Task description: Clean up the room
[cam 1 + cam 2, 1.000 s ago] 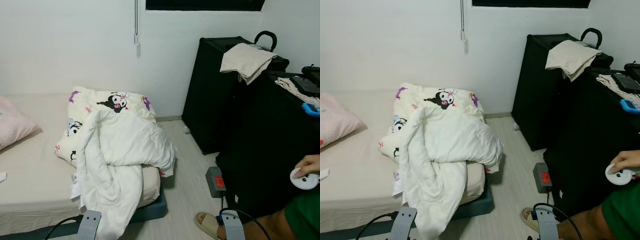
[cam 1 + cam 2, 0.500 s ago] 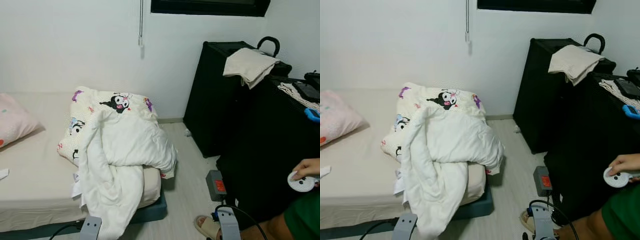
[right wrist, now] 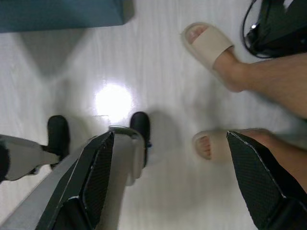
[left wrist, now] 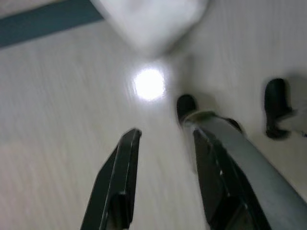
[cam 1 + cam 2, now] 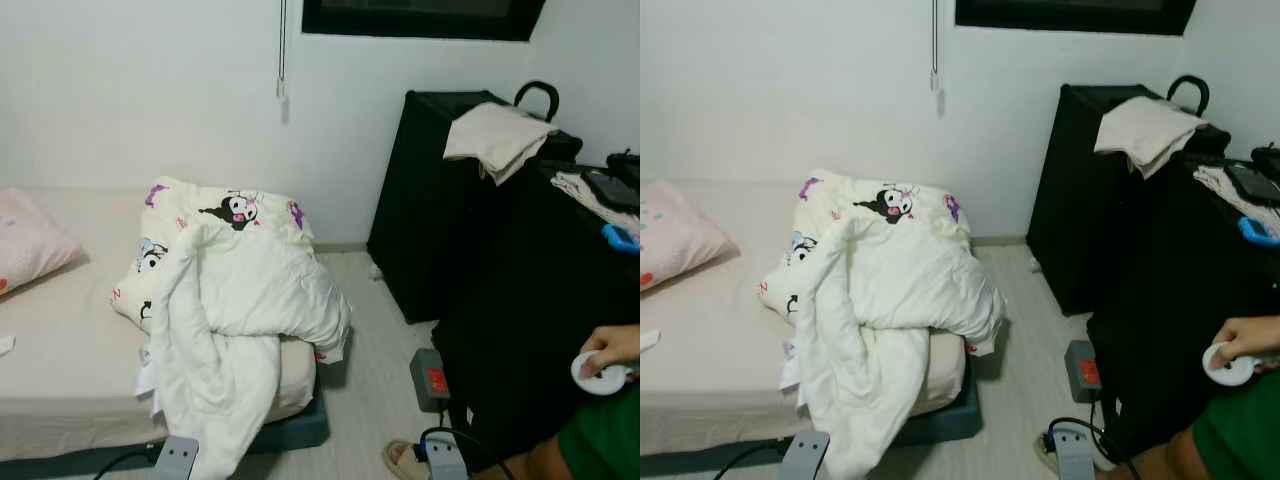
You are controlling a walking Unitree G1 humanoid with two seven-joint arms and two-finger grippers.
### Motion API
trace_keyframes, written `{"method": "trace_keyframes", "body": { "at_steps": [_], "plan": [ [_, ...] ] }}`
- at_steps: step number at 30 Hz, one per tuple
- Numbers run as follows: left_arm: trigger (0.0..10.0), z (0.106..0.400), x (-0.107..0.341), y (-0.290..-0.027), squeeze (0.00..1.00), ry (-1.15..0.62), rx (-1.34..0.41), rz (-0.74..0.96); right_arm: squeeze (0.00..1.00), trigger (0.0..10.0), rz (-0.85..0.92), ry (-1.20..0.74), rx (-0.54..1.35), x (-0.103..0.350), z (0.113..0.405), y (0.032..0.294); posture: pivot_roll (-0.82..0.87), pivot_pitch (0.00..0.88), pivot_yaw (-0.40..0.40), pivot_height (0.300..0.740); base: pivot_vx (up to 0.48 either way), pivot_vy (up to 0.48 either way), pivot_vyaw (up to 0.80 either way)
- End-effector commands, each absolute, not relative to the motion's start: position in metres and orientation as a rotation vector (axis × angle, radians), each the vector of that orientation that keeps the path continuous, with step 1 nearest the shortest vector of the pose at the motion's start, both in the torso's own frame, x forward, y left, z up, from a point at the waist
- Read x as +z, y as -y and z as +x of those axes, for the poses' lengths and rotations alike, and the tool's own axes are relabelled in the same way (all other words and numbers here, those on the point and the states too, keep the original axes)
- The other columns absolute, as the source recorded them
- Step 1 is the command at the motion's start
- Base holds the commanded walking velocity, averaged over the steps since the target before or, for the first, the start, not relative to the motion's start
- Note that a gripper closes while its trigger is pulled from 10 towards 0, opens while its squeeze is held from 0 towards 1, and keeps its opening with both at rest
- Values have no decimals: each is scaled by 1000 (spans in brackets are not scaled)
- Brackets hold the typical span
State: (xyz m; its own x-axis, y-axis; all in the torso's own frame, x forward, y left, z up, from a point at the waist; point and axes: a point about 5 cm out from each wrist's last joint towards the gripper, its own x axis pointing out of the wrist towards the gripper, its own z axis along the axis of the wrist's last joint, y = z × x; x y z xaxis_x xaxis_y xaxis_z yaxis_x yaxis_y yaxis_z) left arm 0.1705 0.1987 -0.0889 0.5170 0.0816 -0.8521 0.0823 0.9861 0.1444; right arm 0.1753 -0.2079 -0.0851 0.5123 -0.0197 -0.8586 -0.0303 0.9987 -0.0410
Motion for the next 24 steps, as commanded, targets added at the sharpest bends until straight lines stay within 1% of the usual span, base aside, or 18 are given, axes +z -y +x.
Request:
{"method": "trace_keyframes", "body": {
  "at_steps": [1, 12, 24],
  "plan": [
    [10000, 168, -90, -203, 0, -1045, 7, 191, 0, 10000, -51, -1032, 20, -86, 175, 205, -139, 0, -54, 740, 0, 0, 650],
    [10000, 159, -93, -203, 0, -1066, 0, 197, 0, 10000, -79, -1039, 67, -86, 176, 202, -129, 0, -61, 740, 0, 0, 649],
    [10000, 157, -94, -203, 0, -1073, -5, 205, 0, 10000, -90, -1050, 67, -88, 171, 202, -137, 0, -56, 740, 0, 0, 650]
  ]
}}
